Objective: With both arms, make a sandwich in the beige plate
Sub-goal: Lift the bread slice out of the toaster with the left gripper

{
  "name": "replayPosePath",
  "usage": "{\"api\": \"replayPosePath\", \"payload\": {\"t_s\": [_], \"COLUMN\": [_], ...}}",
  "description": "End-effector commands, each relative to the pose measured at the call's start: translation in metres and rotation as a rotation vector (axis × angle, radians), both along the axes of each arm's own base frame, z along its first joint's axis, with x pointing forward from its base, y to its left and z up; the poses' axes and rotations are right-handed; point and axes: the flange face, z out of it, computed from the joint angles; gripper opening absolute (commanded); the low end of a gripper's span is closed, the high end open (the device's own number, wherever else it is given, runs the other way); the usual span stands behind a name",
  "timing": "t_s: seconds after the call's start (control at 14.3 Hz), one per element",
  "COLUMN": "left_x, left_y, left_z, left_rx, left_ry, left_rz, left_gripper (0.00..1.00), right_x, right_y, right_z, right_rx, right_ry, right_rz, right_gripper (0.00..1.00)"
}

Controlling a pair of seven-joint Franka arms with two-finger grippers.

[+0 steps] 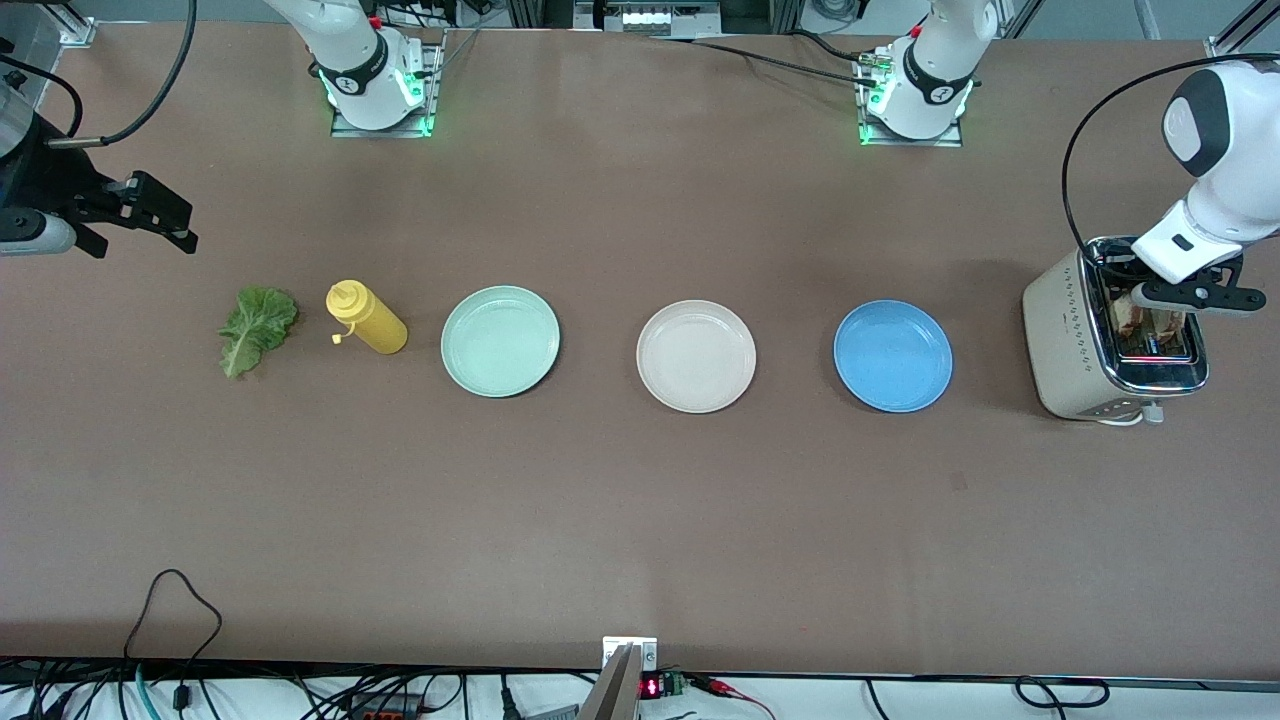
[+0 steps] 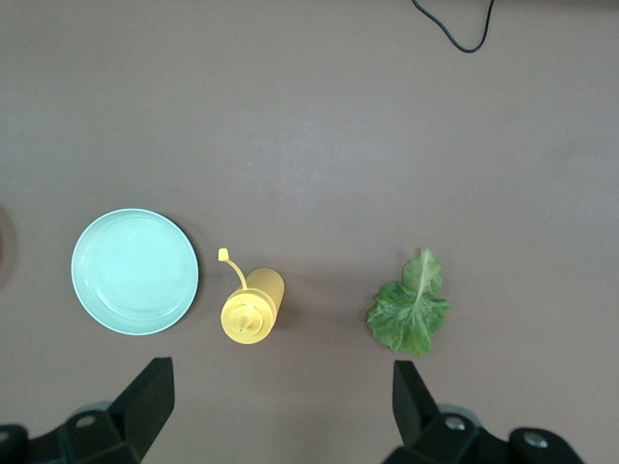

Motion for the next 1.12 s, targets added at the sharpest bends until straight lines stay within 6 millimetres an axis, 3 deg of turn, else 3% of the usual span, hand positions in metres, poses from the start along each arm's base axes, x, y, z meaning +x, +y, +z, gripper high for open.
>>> {"api": "replayPosePath", "payload": {"t_s": [0.0,0.28,0.49,0.84,1.05], "left_x": [-0.001,0.004,0.014,0.042,0.054], "left_y": [0.003,0.003,0.003,-0.035,-0.075], "left_z": [-0.001,0.011,0.039,0.125,0.177], "left_rx": [-0.015,-0.007,0.001,0.017,0.031], "left_ry": [-0.008,-0.028,-0.012,0.088,0.107], "left_rz": [0.003,-0.002,0.000,-0.032,-0.073], "left_gripper": [0.11,0.01,0.01,0.01,0.01], "right_x": [-0.004,-0.004,-0.004,-0.004,-0.004], "right_y": [0.002,0.002,0.002,0.002,0.001], "right_z": [0.004,0.004,0.004,0.005,0.005], "right_rx": [-0.010,-0.010,-0.010,-0.010,-0.010], "right_ry": [-0.006,-0.008,-0.006,-0.008,-0.009], "right_rz": [0.008,0.008,0.008,0.008,0.006], "right_gripper": [1.00,1.00,1.00,1.00,1.00]}}
